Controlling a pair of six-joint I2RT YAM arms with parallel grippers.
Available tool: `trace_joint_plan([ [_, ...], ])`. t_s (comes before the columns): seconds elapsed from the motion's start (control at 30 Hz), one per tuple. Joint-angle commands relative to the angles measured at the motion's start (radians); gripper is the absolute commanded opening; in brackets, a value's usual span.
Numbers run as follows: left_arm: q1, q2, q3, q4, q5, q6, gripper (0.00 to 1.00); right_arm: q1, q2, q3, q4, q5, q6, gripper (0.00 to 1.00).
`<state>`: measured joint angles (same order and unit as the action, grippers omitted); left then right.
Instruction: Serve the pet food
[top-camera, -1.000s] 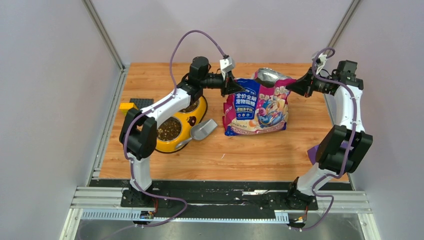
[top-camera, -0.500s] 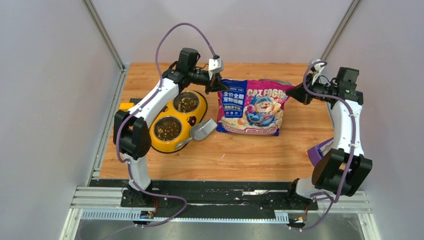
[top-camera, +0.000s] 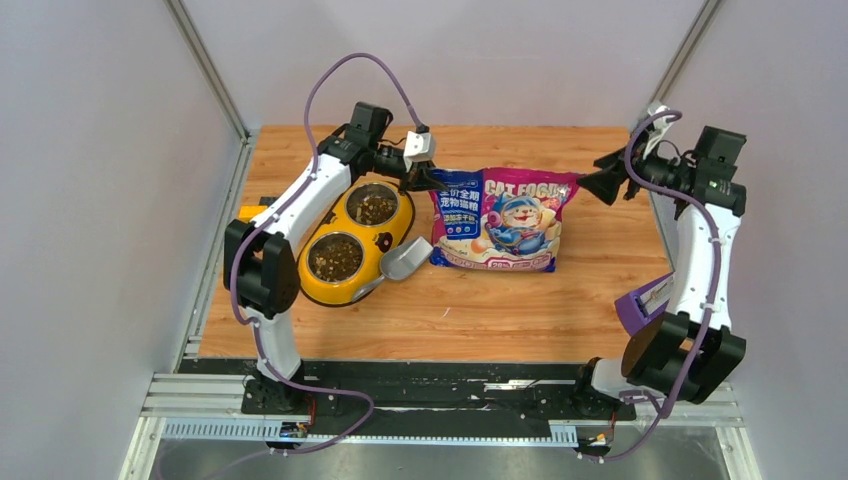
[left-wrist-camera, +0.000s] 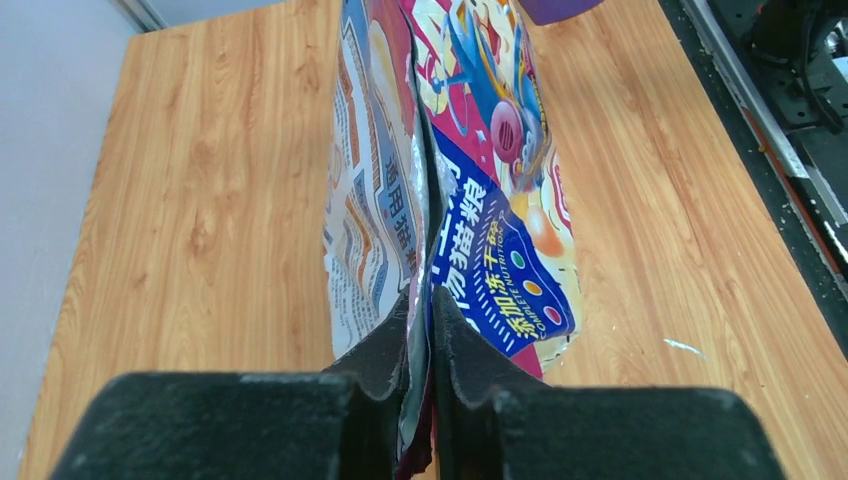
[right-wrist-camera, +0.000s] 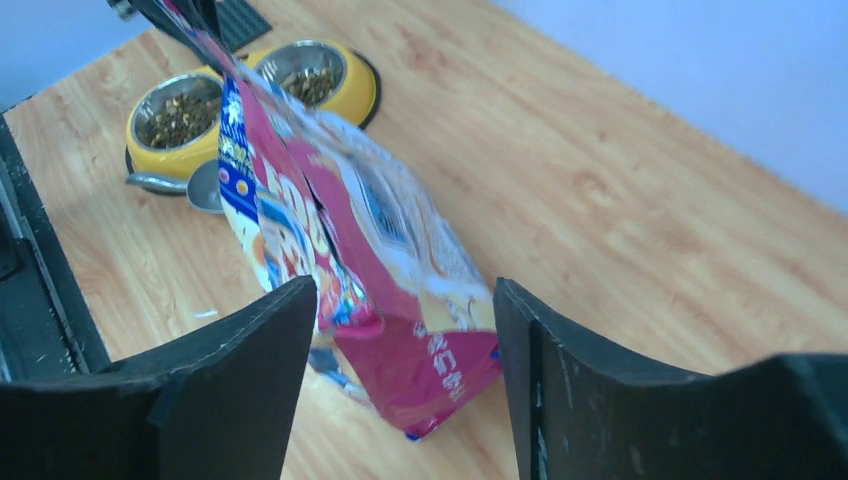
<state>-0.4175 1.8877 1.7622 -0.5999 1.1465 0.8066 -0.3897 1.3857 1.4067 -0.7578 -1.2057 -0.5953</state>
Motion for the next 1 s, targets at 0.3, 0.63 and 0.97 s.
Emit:
trace_joint_plan([
  [0.3,0.033,-0.079,-0.059,0.126,0.054,-0.171,0.41,0.379,0.096,0.353,0.006,0.358,0.309,0.79],
  [0.63,0.020,-0.139,-0.171,0.585,0.078,-0.517,0.50,0.650,0.242,0.496,-0.176,0.478,0.025,0.83],
  [0.97,-0.014,-0.080,-0.111,0.574,0.013,-0.475,0.50,0.718,0.314,0.602,-0.257,0.566,-0.011,0.86],
])
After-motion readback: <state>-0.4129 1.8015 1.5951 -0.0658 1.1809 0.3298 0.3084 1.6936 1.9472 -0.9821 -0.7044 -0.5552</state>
